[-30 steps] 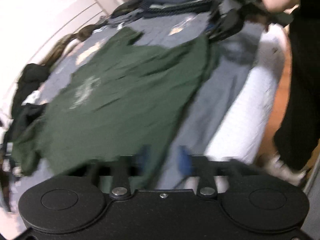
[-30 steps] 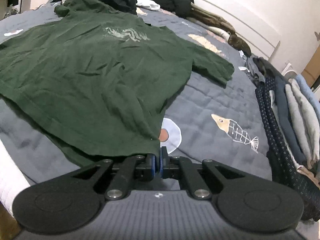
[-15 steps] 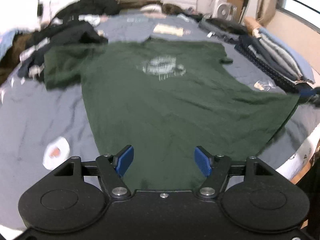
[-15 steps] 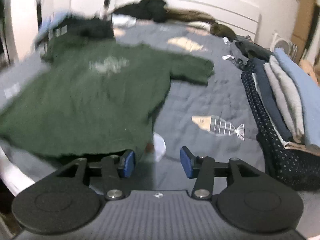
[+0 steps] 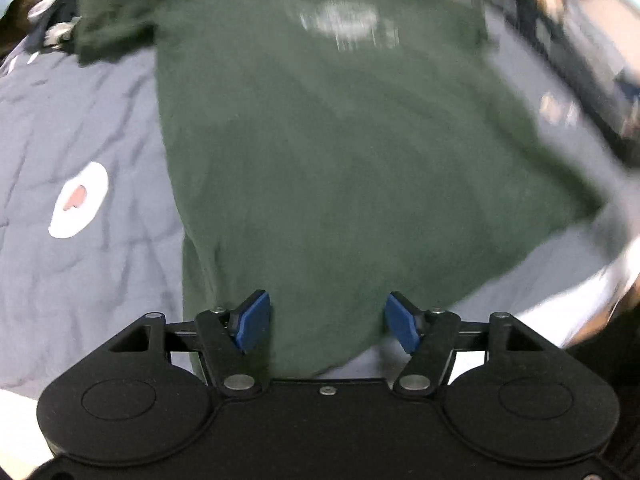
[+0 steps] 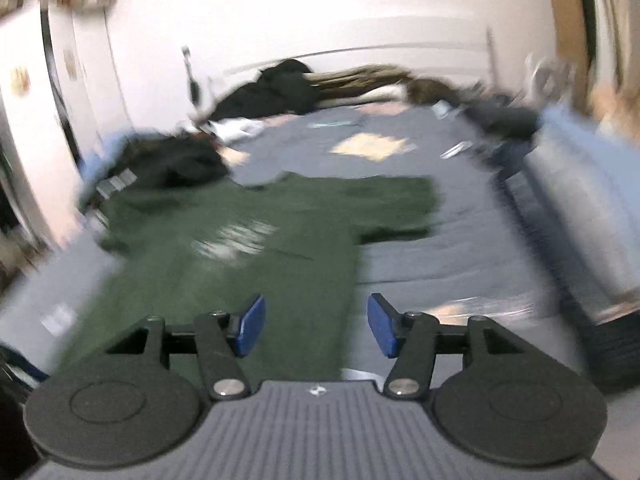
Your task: Fold clothes
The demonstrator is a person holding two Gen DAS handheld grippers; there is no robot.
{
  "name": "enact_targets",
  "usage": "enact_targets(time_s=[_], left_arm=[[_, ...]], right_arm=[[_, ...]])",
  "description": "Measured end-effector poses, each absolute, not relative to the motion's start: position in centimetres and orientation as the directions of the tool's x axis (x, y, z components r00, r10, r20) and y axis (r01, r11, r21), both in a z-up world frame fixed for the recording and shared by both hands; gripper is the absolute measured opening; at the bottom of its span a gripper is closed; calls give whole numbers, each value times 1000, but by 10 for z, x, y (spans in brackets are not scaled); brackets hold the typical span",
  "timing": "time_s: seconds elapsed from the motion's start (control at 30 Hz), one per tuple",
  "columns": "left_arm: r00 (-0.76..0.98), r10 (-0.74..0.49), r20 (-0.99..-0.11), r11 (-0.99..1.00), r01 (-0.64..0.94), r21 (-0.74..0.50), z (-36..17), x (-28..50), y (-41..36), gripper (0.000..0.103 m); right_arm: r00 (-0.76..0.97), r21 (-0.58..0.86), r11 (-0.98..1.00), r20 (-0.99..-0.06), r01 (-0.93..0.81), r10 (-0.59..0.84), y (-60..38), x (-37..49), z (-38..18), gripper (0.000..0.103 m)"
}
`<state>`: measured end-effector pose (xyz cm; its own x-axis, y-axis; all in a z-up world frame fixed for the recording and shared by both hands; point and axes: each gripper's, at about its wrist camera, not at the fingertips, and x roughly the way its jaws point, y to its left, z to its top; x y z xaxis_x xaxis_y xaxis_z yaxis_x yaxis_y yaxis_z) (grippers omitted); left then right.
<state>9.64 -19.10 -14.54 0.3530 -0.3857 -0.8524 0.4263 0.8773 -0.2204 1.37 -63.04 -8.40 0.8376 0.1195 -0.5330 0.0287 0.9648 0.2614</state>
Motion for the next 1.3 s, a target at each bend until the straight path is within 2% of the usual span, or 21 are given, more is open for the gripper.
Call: enact_targets(time_s=[0.13, 0.3, 0.43, 0.73, 0.77, 0.8, 0.83, 0.87, 0.97, 1.07, 1.1, 1.23, 1.3], left_arm=[[446, -444, -777, 887, 341, -311, -136, 102, -170, 64], [510, -461, -727, 887, 268, -375, -139, 113, -163, 64], [557, -494, -667, 869, 287, -404, -147, 112, -166, 64], [561, -466, -685, 885, 299, -357, -159, 121, -182, 64], [563, -464, -684, 886, 300, -354, -159, 121, -182, 64], [565, -463, -683, 886, 297, -356, -160, 121, -181, 65], [566, -462, -682, 887, 292, -358, -160, 121, -181, 65], [568, -461, -682, 888, 287, -360, -160, 122, -180, 65], [571, -456, -683, 890, 288, -354, -160, 122, -180, 65], [573, -452, -684, 892, 292, -345, -161, 121, -180, 65], [574, -450, -684, 893, 293, -342, -161, 121, -180, 65], [571, -439, -694, 898, 293, -328, -162, 121, -181, 65], [572, -428, -700, 904, 287, -318, -162, 121, -181, 67]], right_arm=[[806, 419, 907, -525, -35, 274, -613, 64, -129, 59], [729, 299, 952, -666, 64, 160, -617, 105, -169, 59], [709, 308, 942, -694, 135, 126, -644, 112, -181, 59], [693, 410, 902, -690, 135, 210, -660, 134, -210, 58], [690, 409, 903, -691, 128, 216, -657, 136, -212, 55], [690, 401, 908, -692, 123, 212, -656, 138, -212, 39], [690, 394, 910, -694, 126, 205, -656, 140, -212, 7], [696, 400, 905, -691, 147, 193, -660, 141, -211, 2], [761, 444, 875, -631, 193, 151, -675, 137, -201, 1], [824, 441, 875, -559, 201, 92, -680, 134, -190, 1], [824, 418, 887, -560, 197, 80, -679, 136, -192, 1], [717, 314, 924, -694, 219, 66, -675, 151, -213, 6], [692, 314, 924, -717, 219, 80, -678, 148, -211, 7]])
